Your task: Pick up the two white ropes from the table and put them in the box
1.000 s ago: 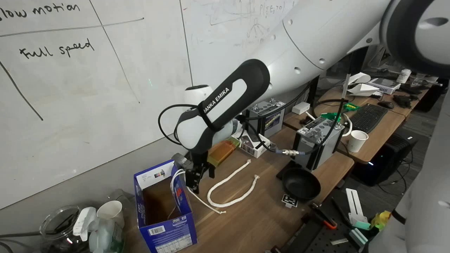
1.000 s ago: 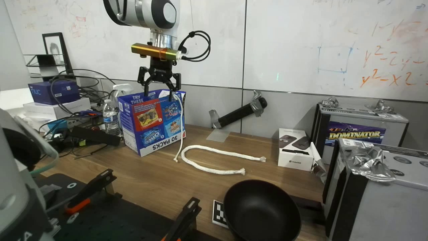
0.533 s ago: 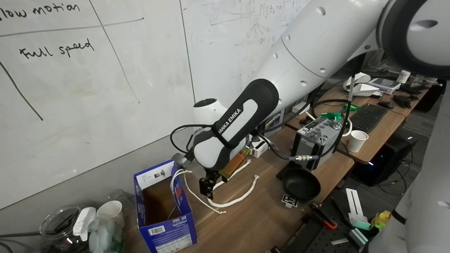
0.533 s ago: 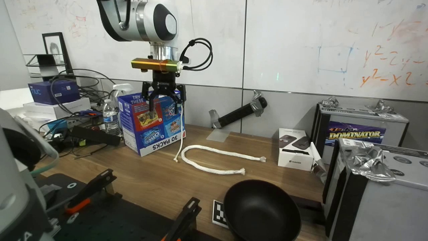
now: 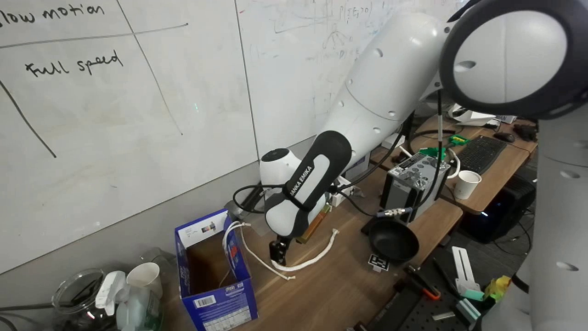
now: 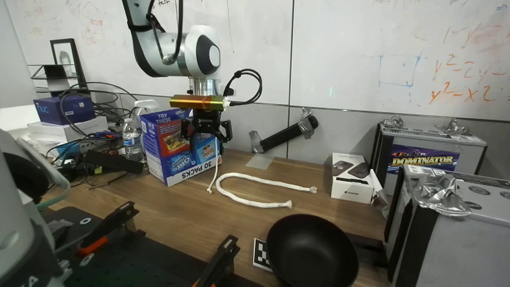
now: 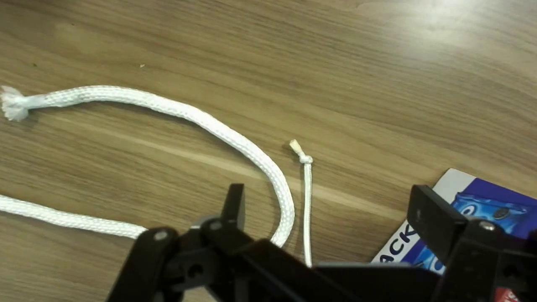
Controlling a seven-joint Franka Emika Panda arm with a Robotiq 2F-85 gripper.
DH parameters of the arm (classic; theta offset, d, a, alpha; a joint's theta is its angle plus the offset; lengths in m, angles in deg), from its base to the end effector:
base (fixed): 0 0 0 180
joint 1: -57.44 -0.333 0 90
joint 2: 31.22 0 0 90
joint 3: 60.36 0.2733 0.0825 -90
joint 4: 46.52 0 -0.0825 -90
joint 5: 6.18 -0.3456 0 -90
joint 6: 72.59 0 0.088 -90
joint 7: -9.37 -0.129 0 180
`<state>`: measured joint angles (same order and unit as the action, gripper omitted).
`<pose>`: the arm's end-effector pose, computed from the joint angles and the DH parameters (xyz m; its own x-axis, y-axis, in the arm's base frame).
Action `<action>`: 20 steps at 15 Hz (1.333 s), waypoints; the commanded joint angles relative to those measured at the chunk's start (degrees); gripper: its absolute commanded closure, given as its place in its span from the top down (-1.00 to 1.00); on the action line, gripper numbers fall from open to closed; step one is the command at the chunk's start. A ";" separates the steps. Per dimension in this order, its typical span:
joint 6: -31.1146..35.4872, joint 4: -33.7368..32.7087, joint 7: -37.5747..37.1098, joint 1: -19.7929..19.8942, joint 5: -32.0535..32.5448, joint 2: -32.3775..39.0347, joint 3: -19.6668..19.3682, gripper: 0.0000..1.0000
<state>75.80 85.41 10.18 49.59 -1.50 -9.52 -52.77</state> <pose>0.4628 0.1332 0.1486 0.9364 0.3402 -0.0859 0.3404 -0.9402 -0.0135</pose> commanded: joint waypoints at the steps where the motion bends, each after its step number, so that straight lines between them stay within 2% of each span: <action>1: 4.00 -3.38 -0.36 -1.60 3.17 5.12 -1.74 1.00; 8: 8.37 -8.20 -0.53 -3.93 5.15 12.85 -2.49 1.00; 15: 13.82 -8.97 -1.56 -8.10 6.68 16.93 -5.56 1.00; 20: 17.01 -9.31 -1.25 -9.00 6.53 19.09 -6.77 1.00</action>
<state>90.46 77.43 10.05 41.86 3.91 7.80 -58.17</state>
